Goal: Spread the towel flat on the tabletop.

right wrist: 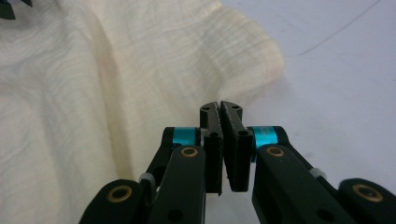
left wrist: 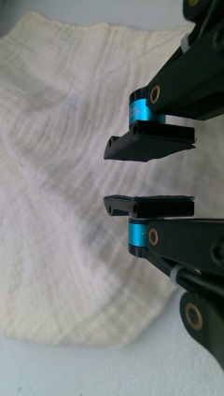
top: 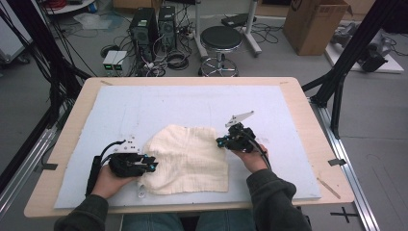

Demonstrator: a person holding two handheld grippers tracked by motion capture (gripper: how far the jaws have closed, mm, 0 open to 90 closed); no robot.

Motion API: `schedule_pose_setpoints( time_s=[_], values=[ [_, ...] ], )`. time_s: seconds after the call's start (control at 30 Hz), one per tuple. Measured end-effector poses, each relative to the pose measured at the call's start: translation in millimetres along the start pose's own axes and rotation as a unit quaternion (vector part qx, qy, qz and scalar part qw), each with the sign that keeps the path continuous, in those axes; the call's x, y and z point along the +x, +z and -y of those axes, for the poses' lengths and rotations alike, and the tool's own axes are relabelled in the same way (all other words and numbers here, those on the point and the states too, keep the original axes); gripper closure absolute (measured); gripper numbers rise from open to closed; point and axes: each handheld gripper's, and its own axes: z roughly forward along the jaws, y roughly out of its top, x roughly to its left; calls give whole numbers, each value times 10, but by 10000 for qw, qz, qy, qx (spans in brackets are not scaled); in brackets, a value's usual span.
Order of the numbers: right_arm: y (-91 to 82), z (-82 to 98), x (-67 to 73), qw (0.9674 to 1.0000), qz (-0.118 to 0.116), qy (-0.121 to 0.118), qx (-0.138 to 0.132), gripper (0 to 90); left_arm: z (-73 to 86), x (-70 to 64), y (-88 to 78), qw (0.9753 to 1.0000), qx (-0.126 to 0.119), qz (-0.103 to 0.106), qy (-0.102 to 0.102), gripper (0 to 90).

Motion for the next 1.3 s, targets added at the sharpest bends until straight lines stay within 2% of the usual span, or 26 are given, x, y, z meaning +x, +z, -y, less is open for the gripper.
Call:
schedule_pose_setpoints(
  time_s=[0.1,0.23,0.33,0.4,0.43,0.47,0.5,0.67,0.73,0.87,0.9,0.93,1.1,1.17,1.3],
  values=[
    [-156,-46,-37,9995,294,-117,45,872,-15,-13,20,10000,-11,29,14,699],
    [-292,-94,-145,9980,604,-143,94,872,-28,-30,54,10000,2,24,25,687],
    [-254,-81,-256,9964,824,-11,187,858,-30,-30,64,10000,-16,0,13,676],
    [-188,-56,-314,9951,954,82,259,806,-29,-29,60,10000,12,-10,27,663],
    [-162,-42,-342,9951,943,172,245,768,-28,-31,56,10000,10,-9,0,657],
    [-141,-37,-360,9953,901,266,217,748,-28,-30,54,10000,8,-11,-2,650],
    [-139,-37,-354,9959,846,260,195,746,-28,-32,50,10000,-21,-18,-7,647],
    [-239,-59,-162,9990,444,-46,-102,706,-40,-52,-38,9997,-244,-40,6,622],
    [-299,-9,-61,9992,232,-123,-301,693,-47,-75,-94,9994,-322,-64,57,616],
    [-381,122,94,9985,38,-250,-489,677,-43,-143,-236,9982,-570,-150,124,617],
    [-400,161,133,9981,-39,-284,-550,668,-32,-166,-276,9977,-616,-181,202,620],
    [-423,208,179,9972,-156,-351,-646,662,-23,-180,-295,9976,-629,-189,216,625],
    [-462,365,357,9946,-445,-534,-769,647,84,-262,-347,9981,-505,-154,316,636],
    [-457,423,432,9936,-576,-595,-765,632,142,-287,-342,9984,-400,-129,383,633],
    [-409,536,562,9918,-785,-746,-673,610,225,-323,-332,9979,-379,-92,523,594]
  ],
)
